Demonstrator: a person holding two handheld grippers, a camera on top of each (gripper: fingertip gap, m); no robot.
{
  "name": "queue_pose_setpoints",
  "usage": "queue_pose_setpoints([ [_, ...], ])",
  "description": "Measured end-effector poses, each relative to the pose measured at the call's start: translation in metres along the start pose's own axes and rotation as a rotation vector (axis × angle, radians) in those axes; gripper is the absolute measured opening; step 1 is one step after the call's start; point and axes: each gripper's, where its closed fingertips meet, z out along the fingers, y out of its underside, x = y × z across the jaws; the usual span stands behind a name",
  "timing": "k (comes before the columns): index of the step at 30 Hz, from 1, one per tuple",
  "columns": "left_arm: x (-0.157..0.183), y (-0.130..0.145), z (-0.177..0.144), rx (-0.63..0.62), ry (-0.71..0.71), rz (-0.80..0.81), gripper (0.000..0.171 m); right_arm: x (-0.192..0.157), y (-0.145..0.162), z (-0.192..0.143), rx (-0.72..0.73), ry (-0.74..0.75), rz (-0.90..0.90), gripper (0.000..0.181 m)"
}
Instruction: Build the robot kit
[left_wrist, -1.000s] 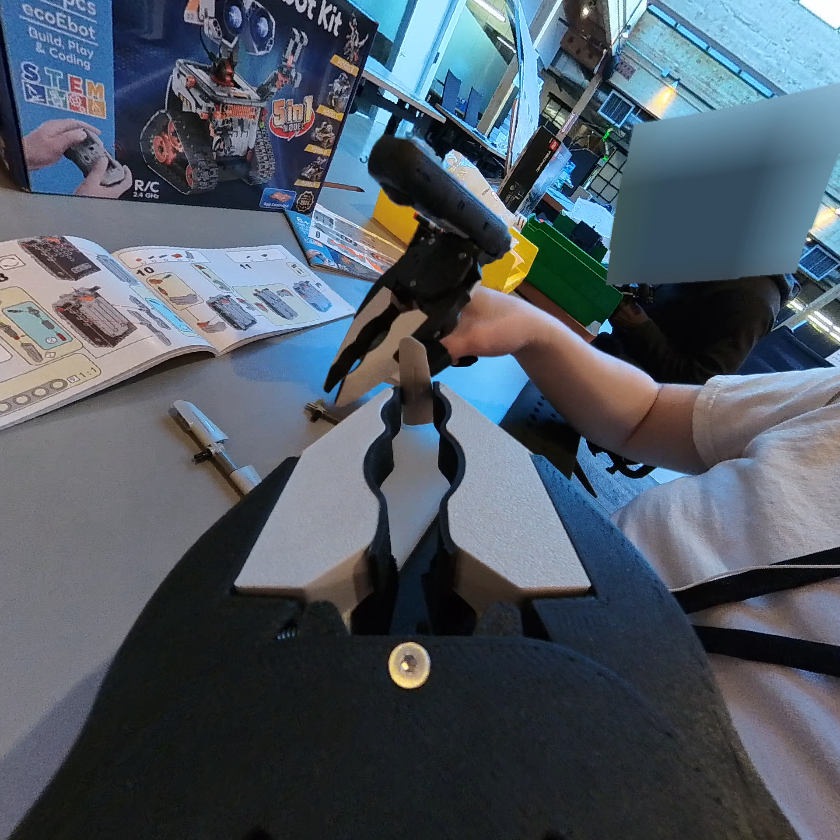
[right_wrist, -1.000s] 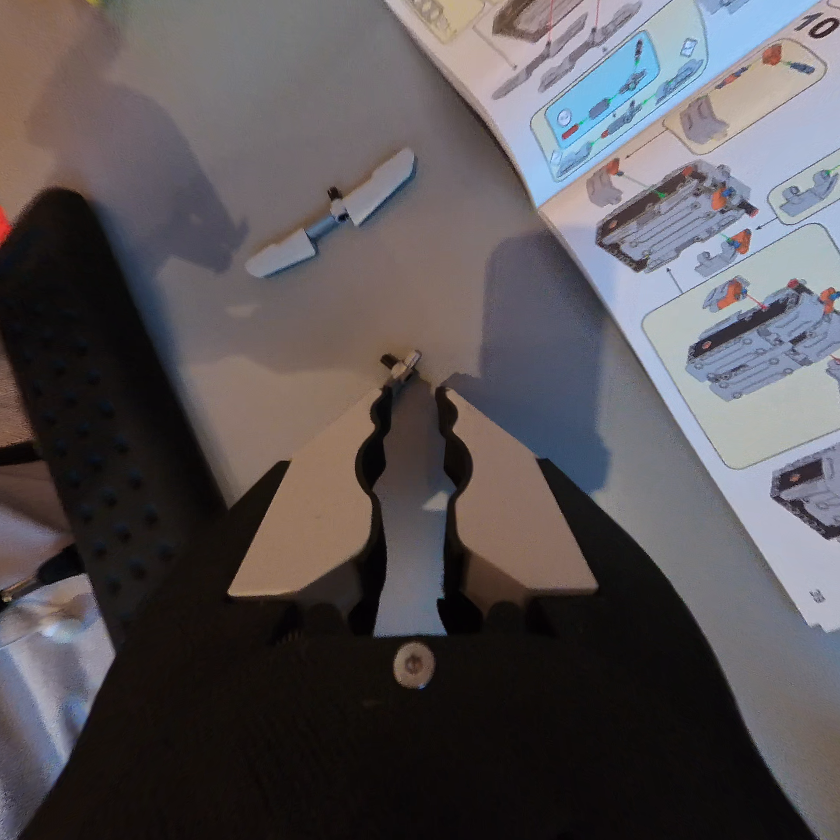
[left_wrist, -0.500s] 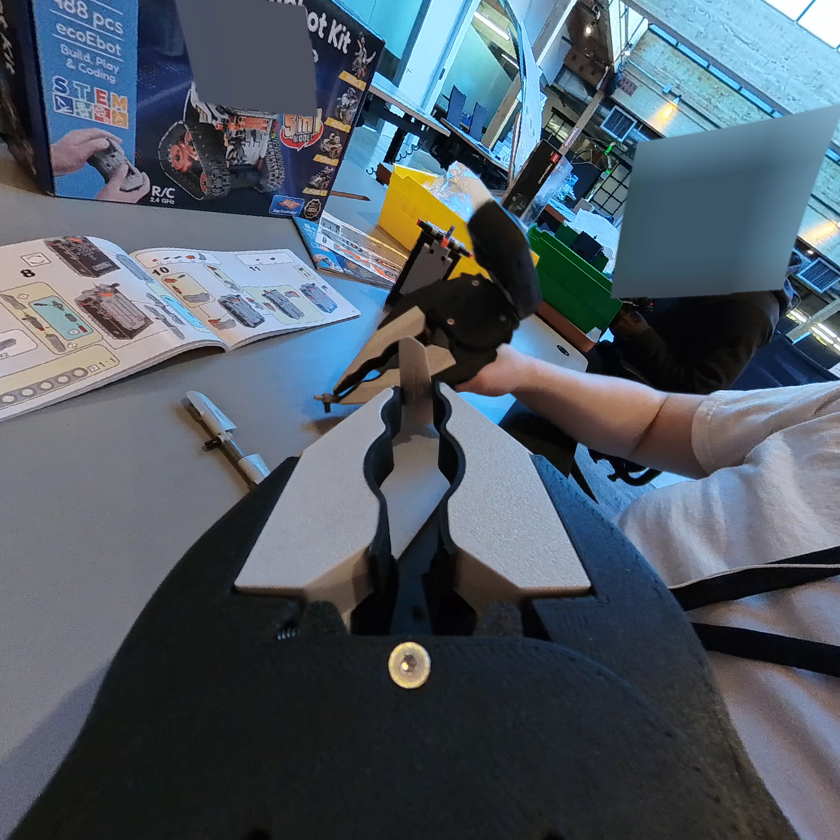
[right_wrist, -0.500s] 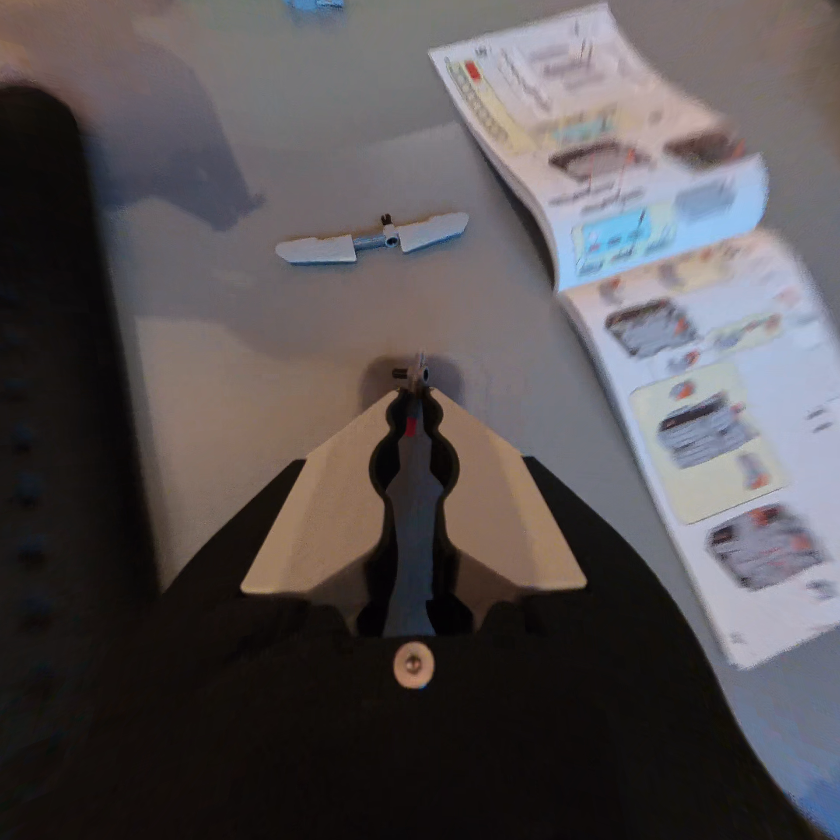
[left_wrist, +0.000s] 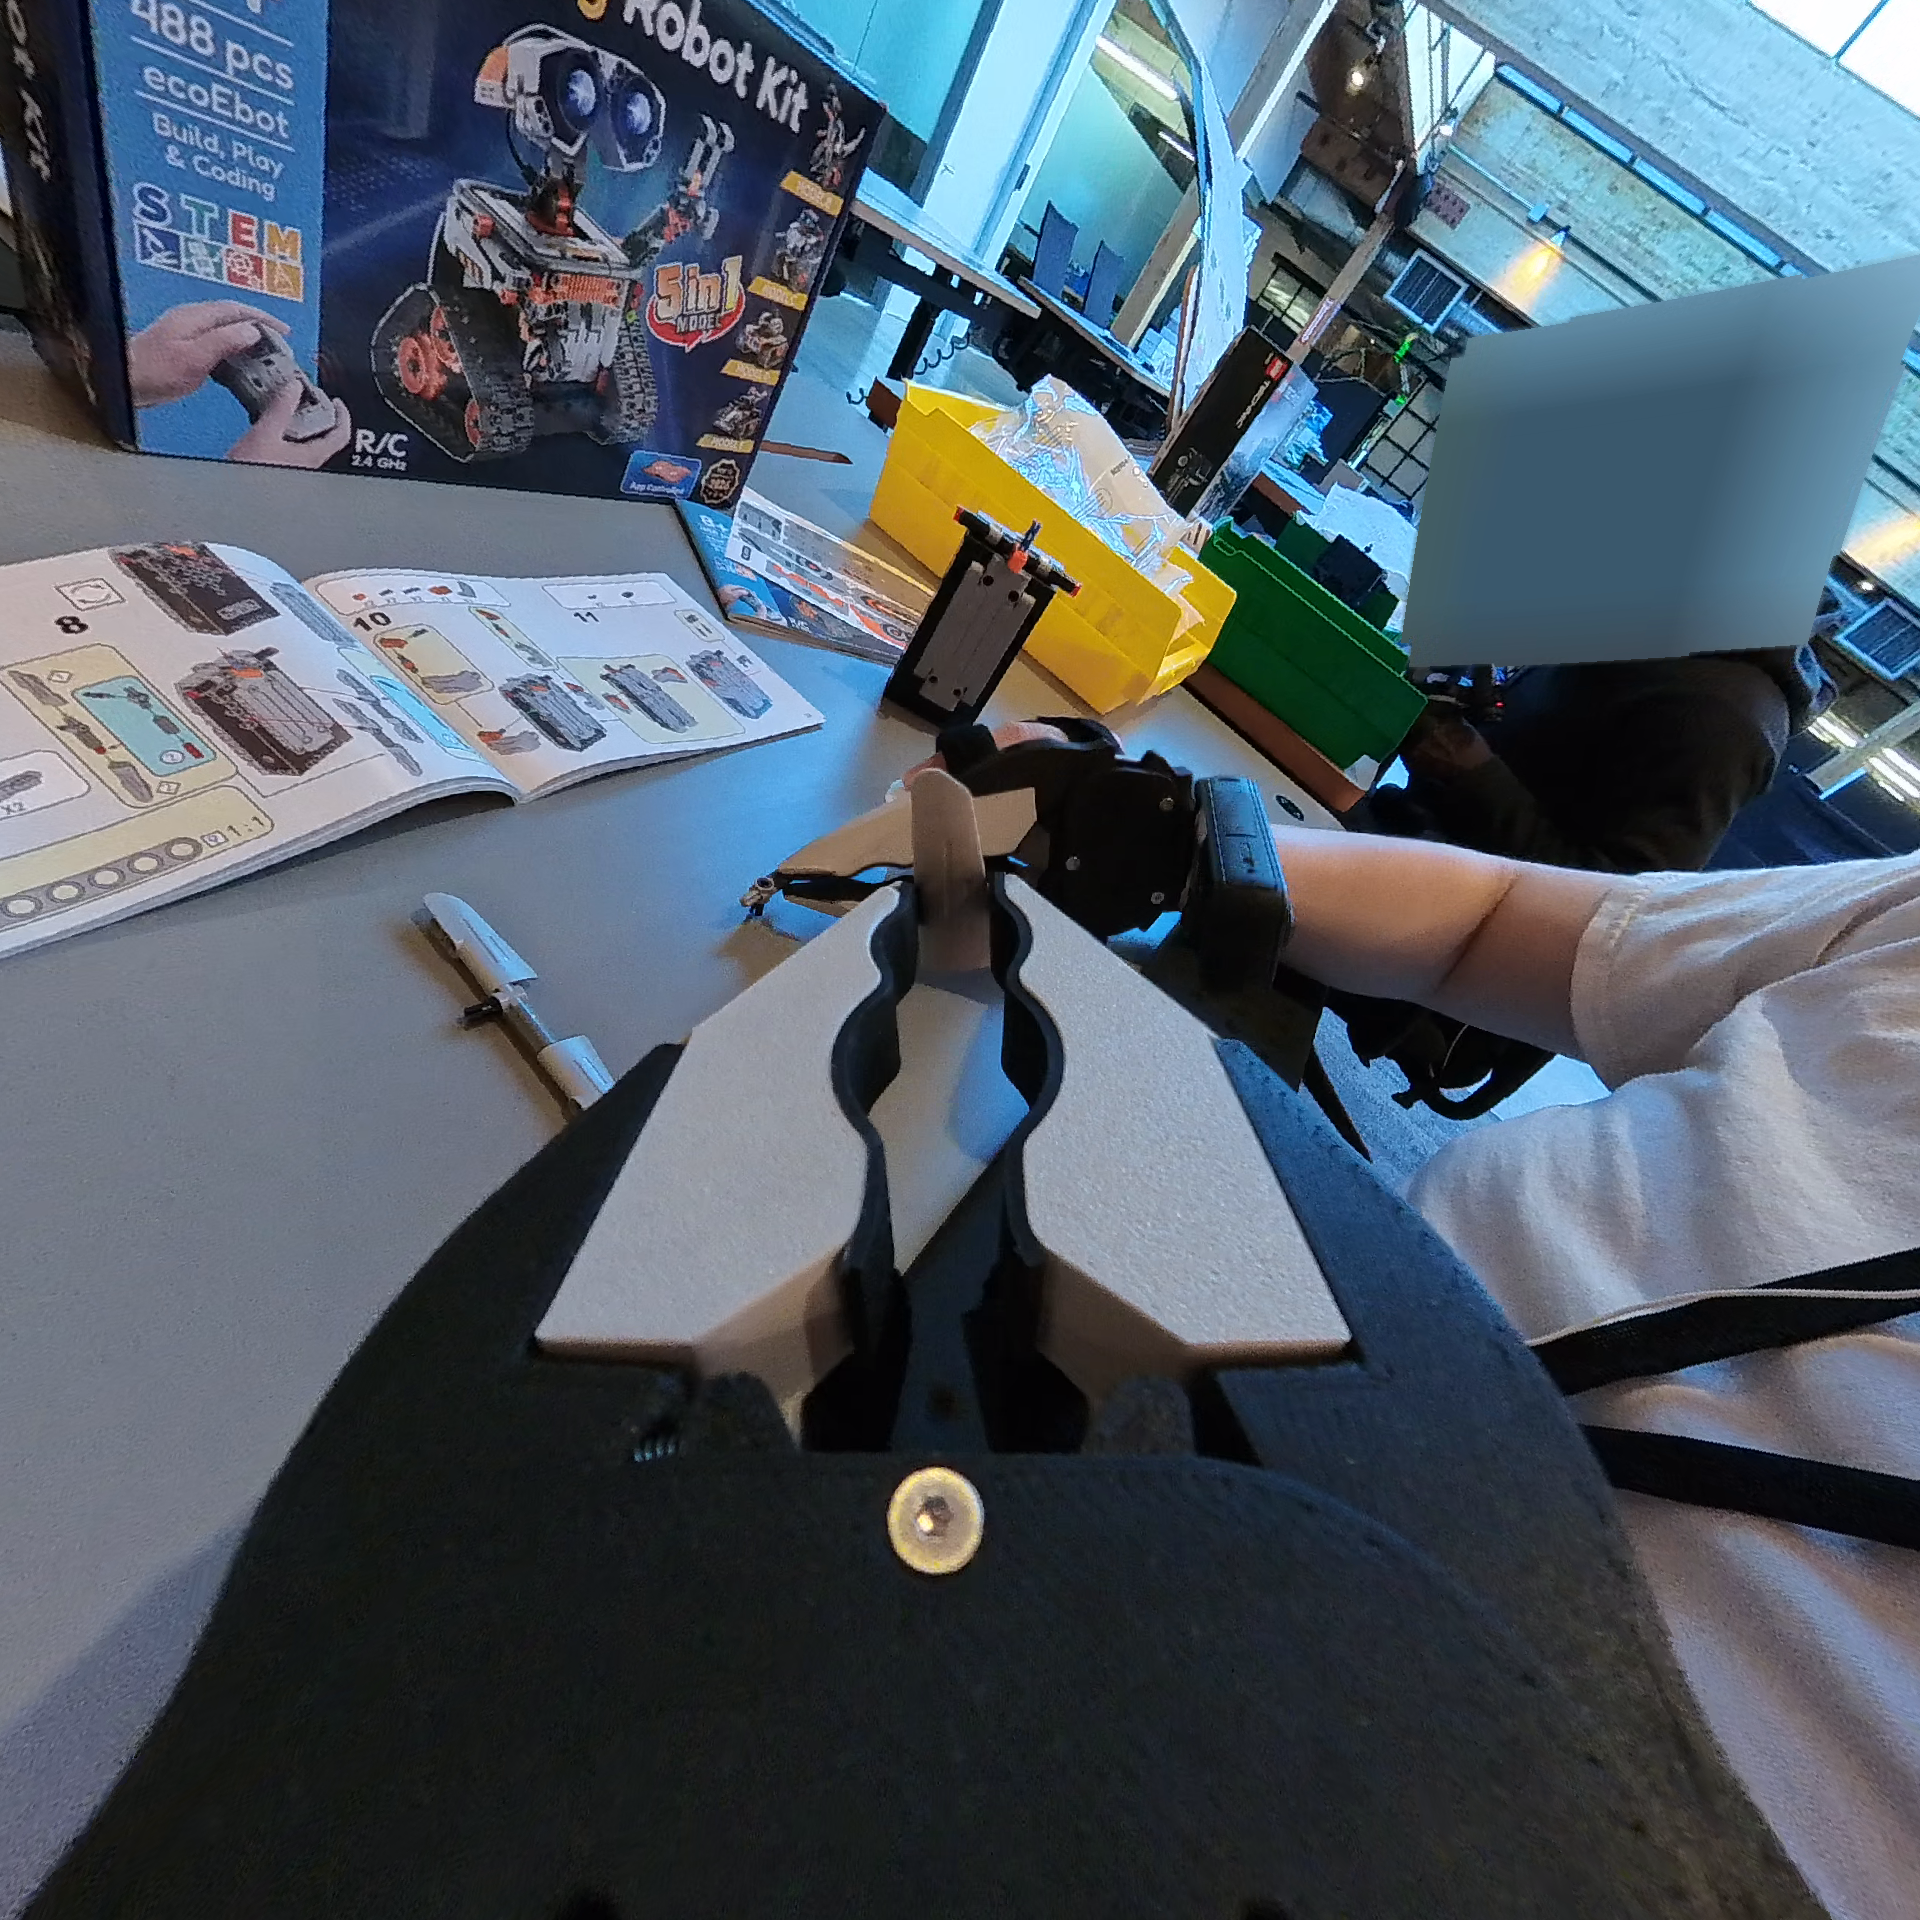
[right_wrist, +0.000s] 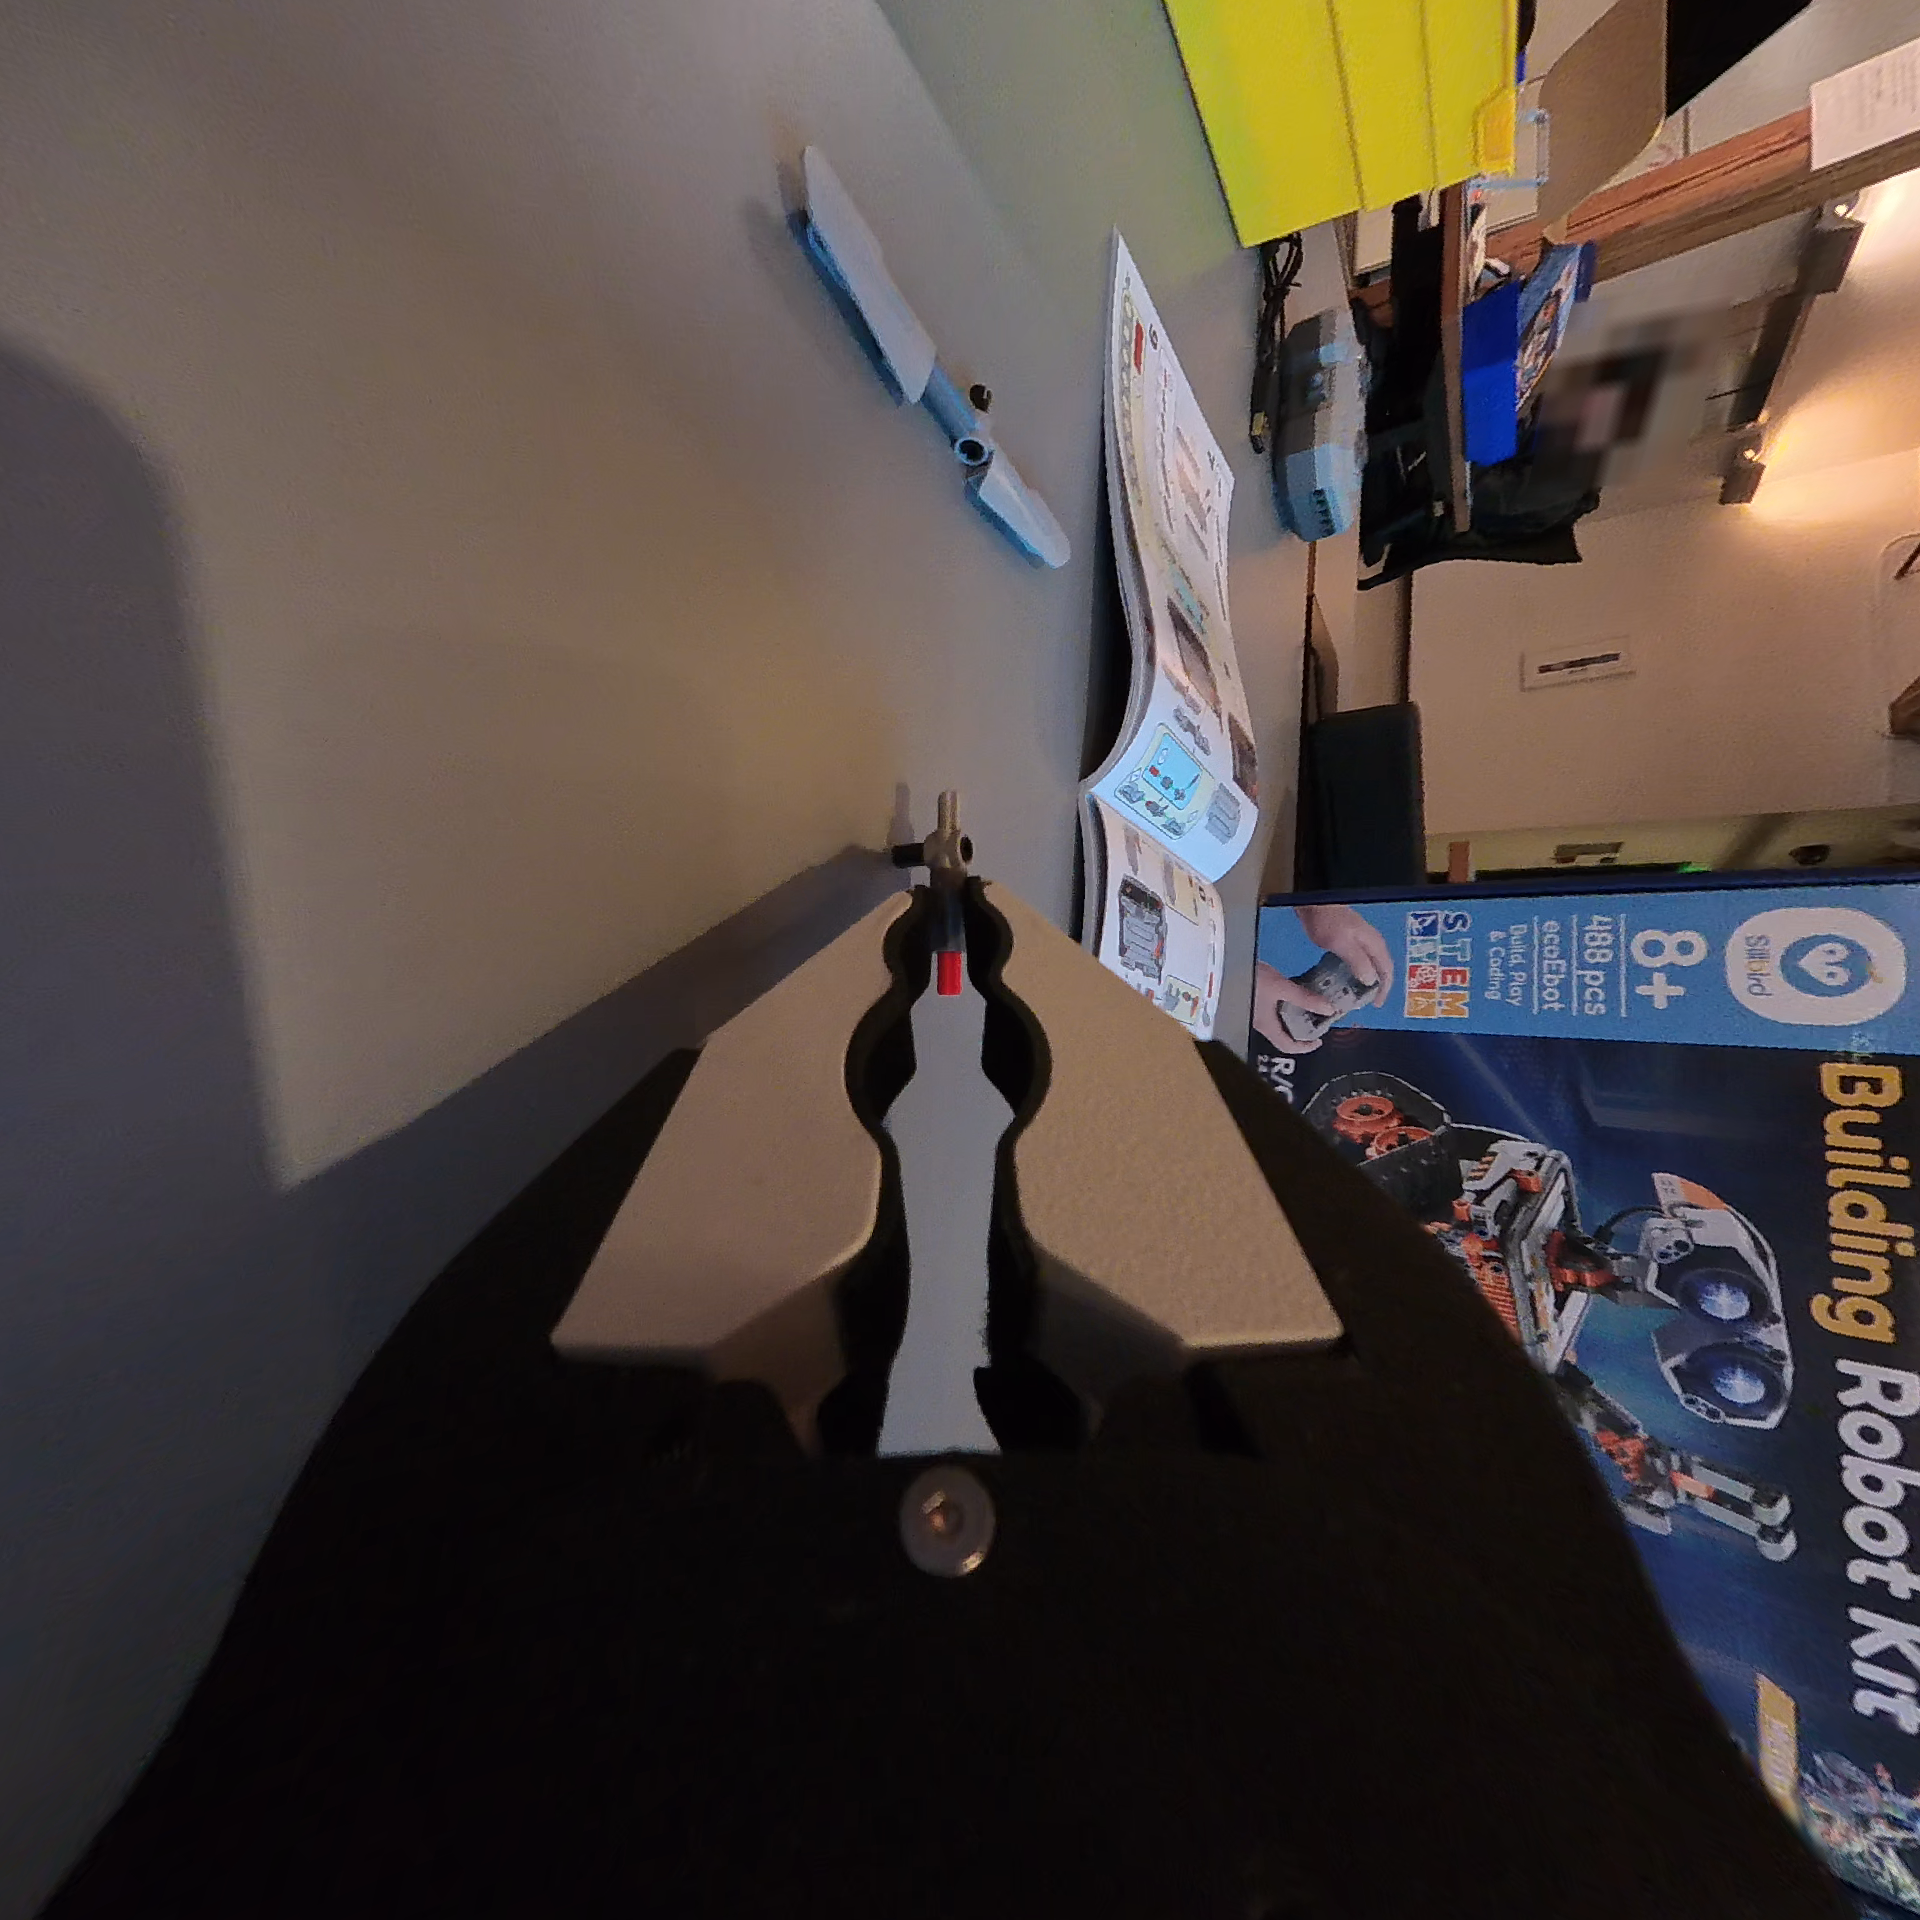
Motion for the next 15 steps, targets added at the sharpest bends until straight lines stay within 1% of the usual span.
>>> queue_pose_setpoints([
  [5, 0.0001, -0.0011, 0.0004, 0.008, 0.008, -0.011, 0.011, -0.0055, 0.0025, -0.0013, 0.006, -0.016, 0.005, 0.004],
  [15, -0.0014, 0.0041, 0.0040, -0.003, 0.013, -0.026, 0.012, -0.0061, 0.0010, -0.0096, 0.026, 0.034, -0.010, 0.003],
])
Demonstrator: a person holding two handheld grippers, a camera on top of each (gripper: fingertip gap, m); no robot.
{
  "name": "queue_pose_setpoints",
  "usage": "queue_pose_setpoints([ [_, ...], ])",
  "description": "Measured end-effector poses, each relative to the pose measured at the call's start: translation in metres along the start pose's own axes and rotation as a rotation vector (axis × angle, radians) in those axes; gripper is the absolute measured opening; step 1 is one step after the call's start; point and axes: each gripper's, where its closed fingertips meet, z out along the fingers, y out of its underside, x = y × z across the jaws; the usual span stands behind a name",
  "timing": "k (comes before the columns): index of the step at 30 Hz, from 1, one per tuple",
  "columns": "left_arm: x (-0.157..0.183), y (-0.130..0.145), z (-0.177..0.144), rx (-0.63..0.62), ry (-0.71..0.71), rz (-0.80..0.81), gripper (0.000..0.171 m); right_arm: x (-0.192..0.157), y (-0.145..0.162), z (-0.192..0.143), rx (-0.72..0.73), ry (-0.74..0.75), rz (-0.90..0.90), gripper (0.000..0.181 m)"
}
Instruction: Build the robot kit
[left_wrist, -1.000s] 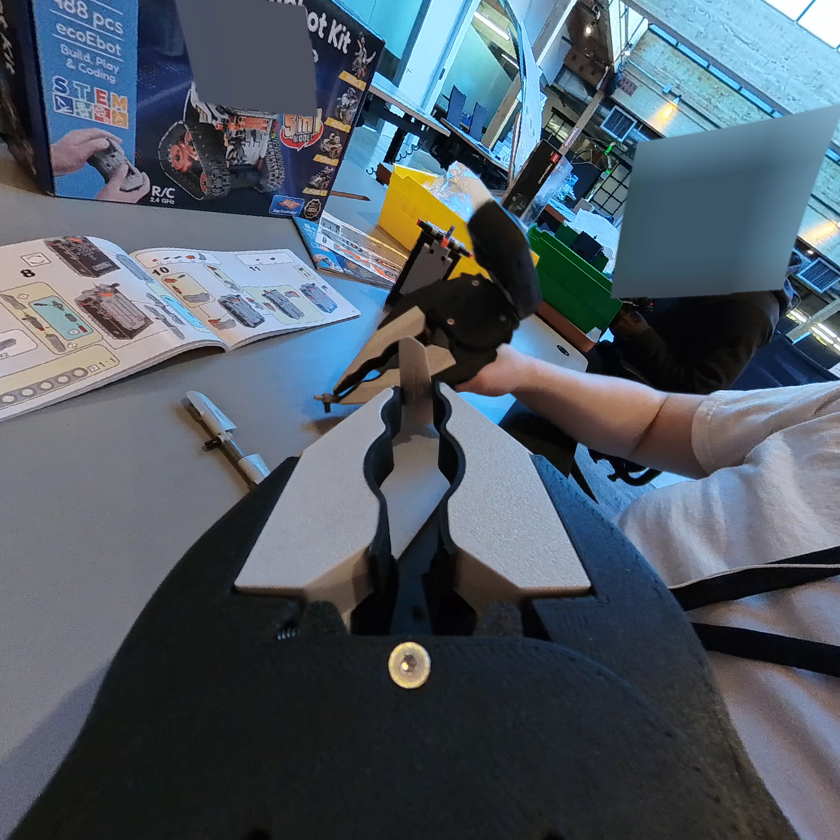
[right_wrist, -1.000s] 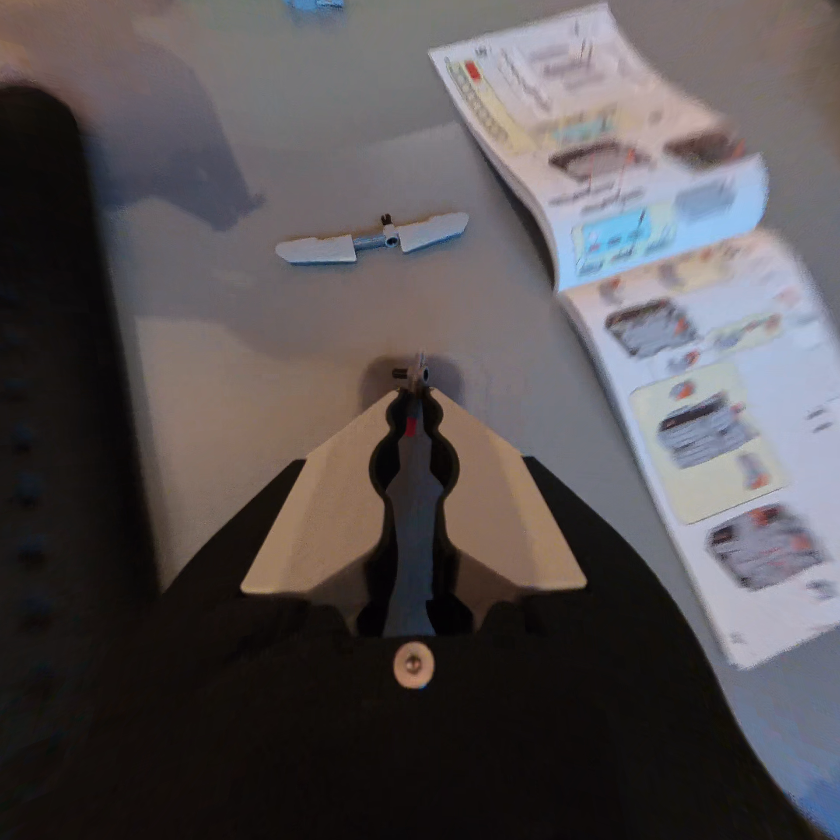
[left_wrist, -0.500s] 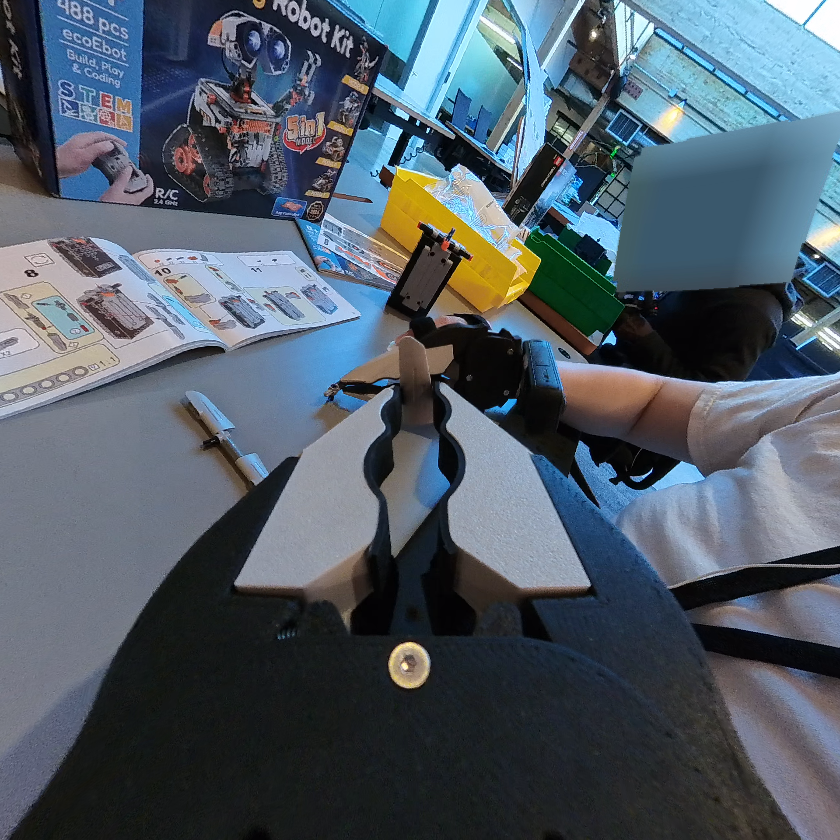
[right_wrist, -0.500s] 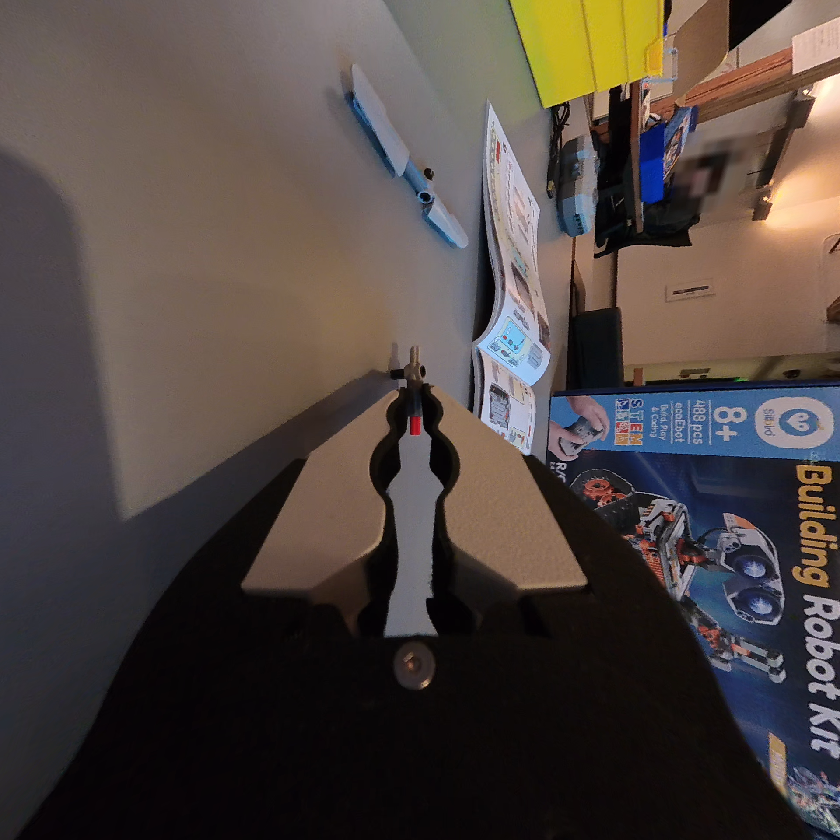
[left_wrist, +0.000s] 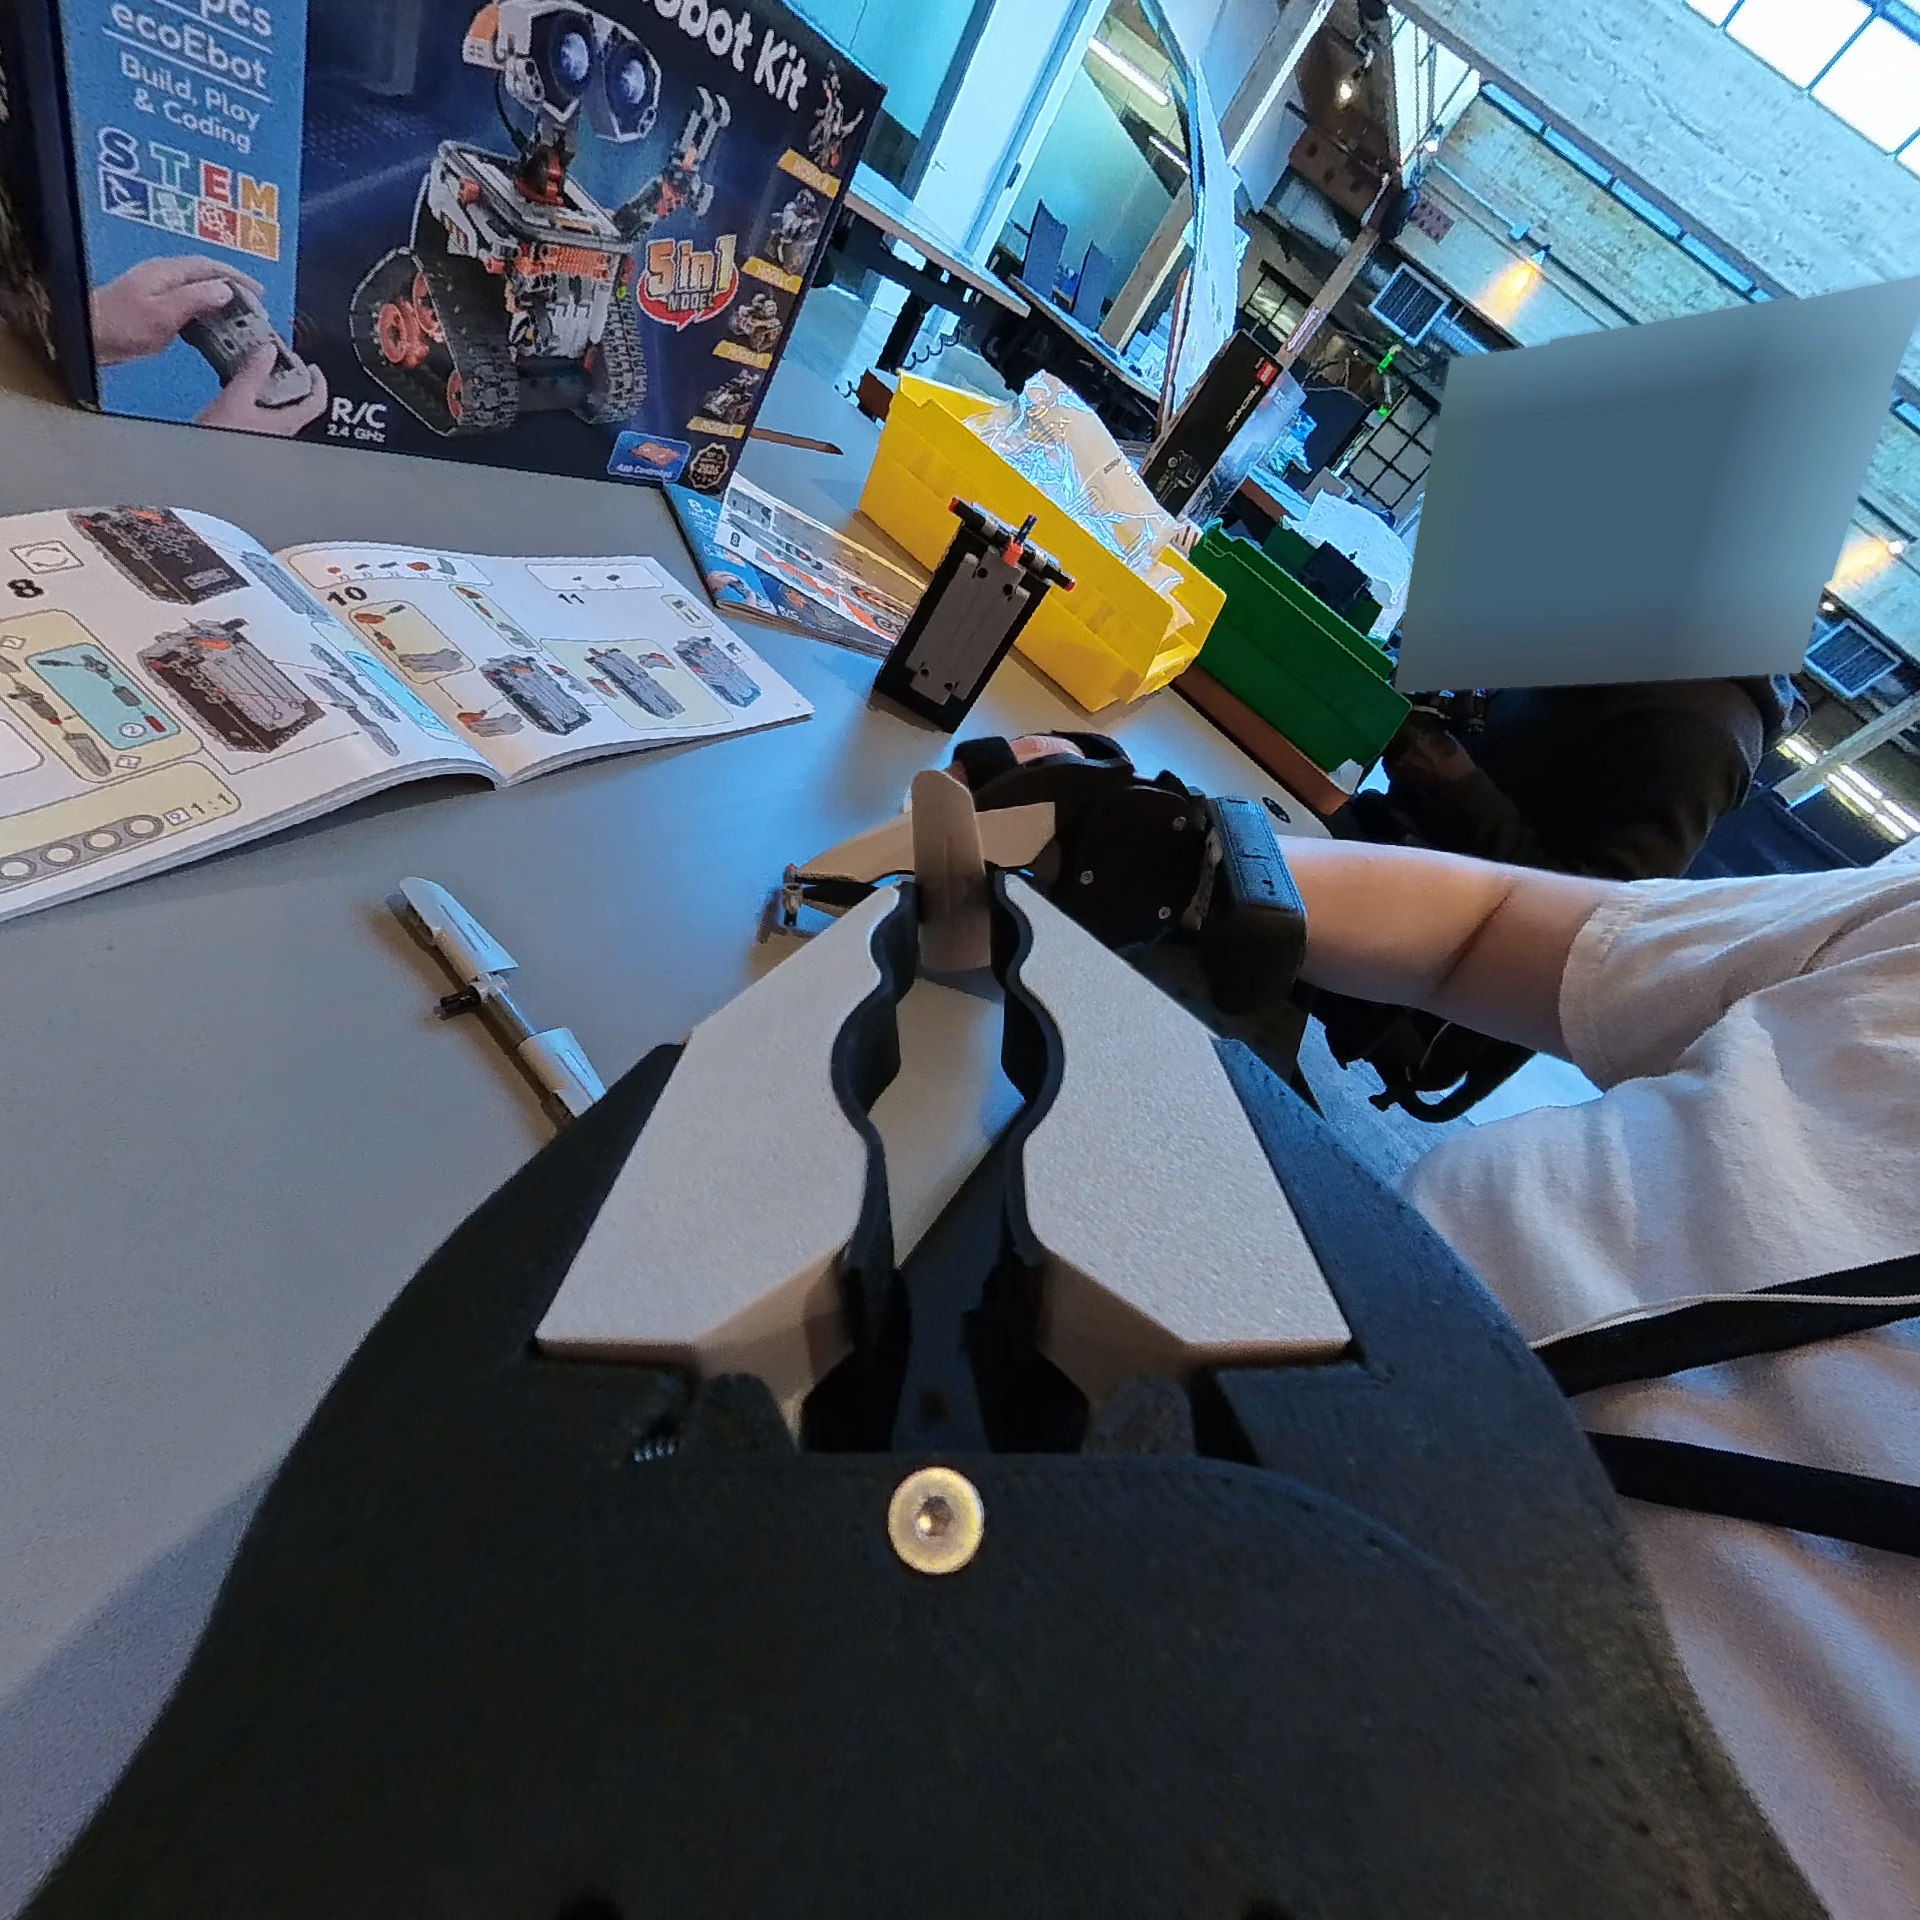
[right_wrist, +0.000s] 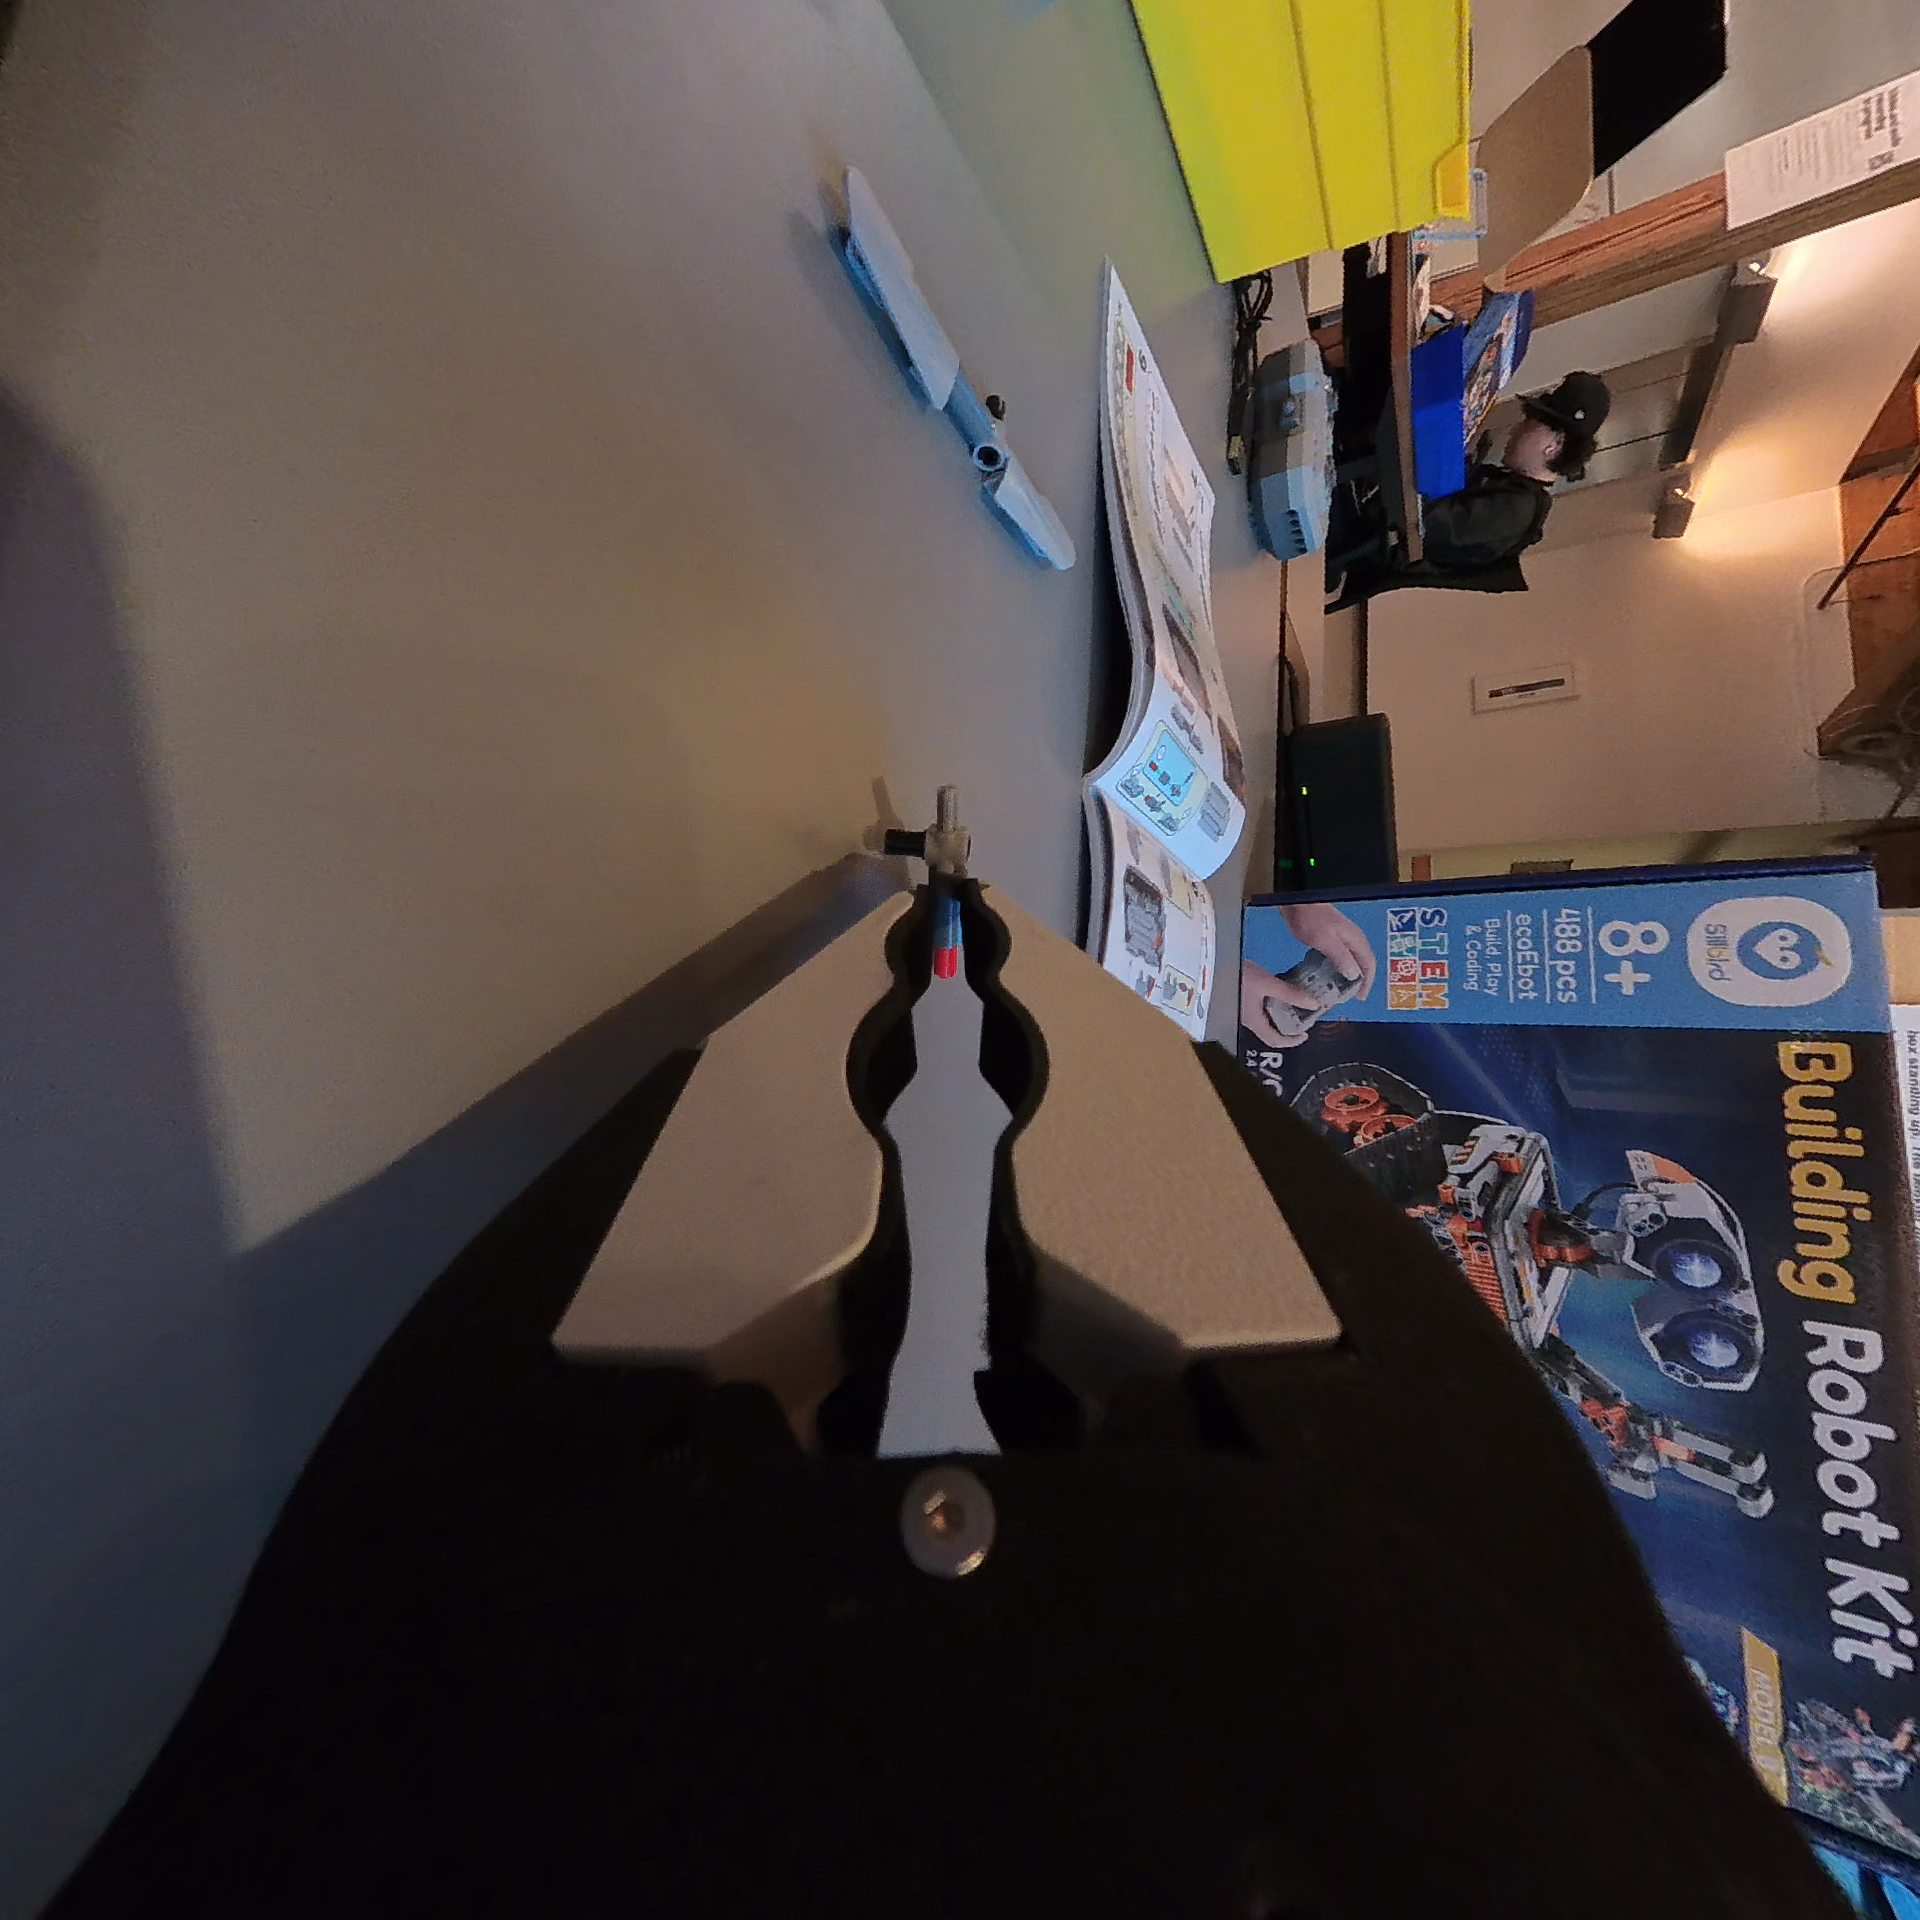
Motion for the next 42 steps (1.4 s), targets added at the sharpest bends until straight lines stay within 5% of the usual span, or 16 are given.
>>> queue_pose_setpoints([
  [19, -0.020, 0.022, 0.015, -0.081, -0.061, -0.079, 0.012, 0.008, 0.001, -0.006, 0.010, 0.010, 0.124, 0.001],
  [29, -0.044, 0.078, 0.064, -0.444, -0.065, -0.406, 0.012, -0.006, -0.001, -0.001, -0.014, -0.151, 0.314, 0.001],
  [33, -0.054, 0.102, 0.073, -0.673, -0.175, -0.349, 0.012, 0.001, 0.000, -0.008, 0.004, -0.149, 0.380, 0.000],
  [42, -0.073, 0.102, 0.070, -0.951, -0.519, -0.116, 0.012, 0.011, 0.001, -0.020, 0.042, -0.109, 0.356, 0.000],
])
